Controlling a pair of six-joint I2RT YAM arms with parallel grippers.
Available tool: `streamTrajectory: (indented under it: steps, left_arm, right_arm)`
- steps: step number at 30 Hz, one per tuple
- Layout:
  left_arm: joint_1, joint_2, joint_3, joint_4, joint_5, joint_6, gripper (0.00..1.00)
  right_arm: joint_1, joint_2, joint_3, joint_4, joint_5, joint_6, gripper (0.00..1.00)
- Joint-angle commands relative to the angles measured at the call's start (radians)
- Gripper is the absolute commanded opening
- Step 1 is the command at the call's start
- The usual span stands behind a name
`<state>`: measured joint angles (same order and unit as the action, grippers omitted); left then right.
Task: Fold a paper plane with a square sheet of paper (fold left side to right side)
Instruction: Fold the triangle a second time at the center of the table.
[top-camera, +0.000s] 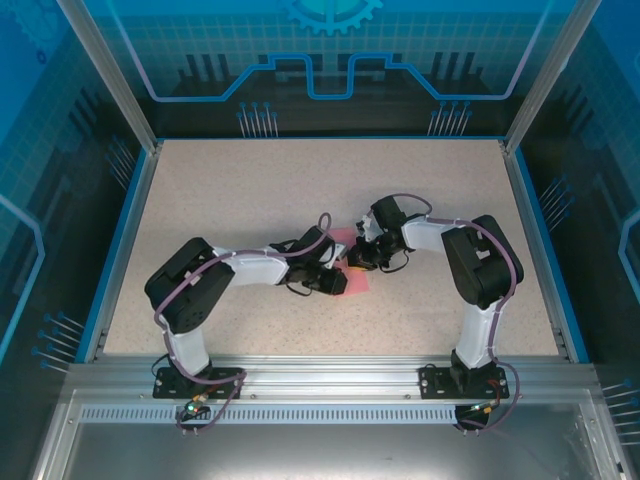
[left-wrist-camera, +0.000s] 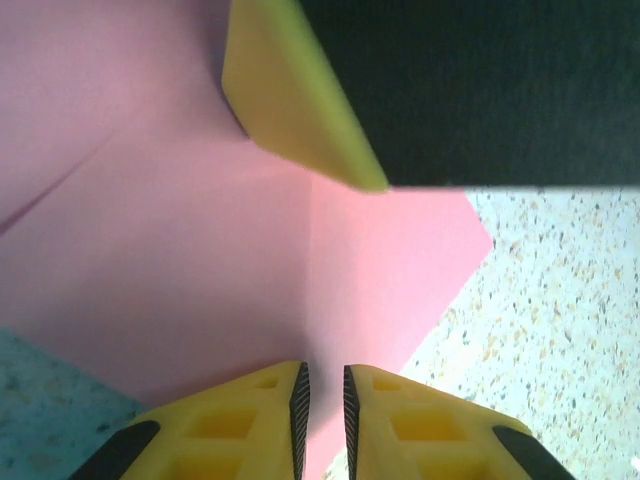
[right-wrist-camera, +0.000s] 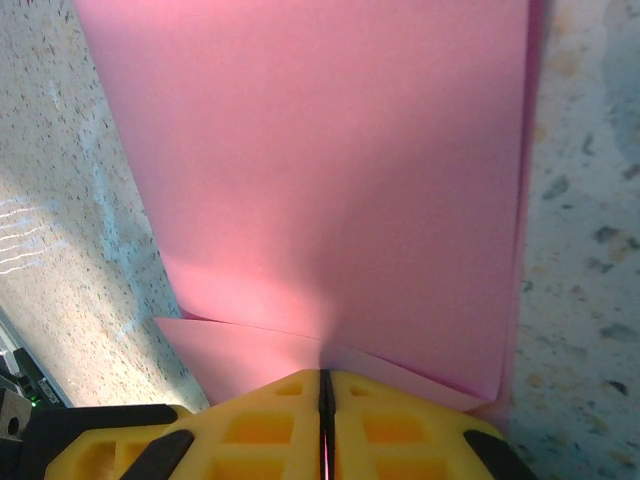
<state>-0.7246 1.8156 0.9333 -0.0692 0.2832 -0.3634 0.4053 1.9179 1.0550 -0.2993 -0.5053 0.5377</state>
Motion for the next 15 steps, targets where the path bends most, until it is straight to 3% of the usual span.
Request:
streamTrajectory:
  steps: [1,15]
  left_arm:
    - [-0.013,-0.034,-0.066,-0.105,0.047,0.023,0.22]
    - [-0.027,-0.190,-0.149,-0.100,0.014,-0.014,0.21]
  right_arm:
    - [-0.017,0.025,-0.011,-0.063,0.065,-0.017,0.10]
    - [-0.017,0.022,-0.016,-0.060,0.062,-0.015,0.10]
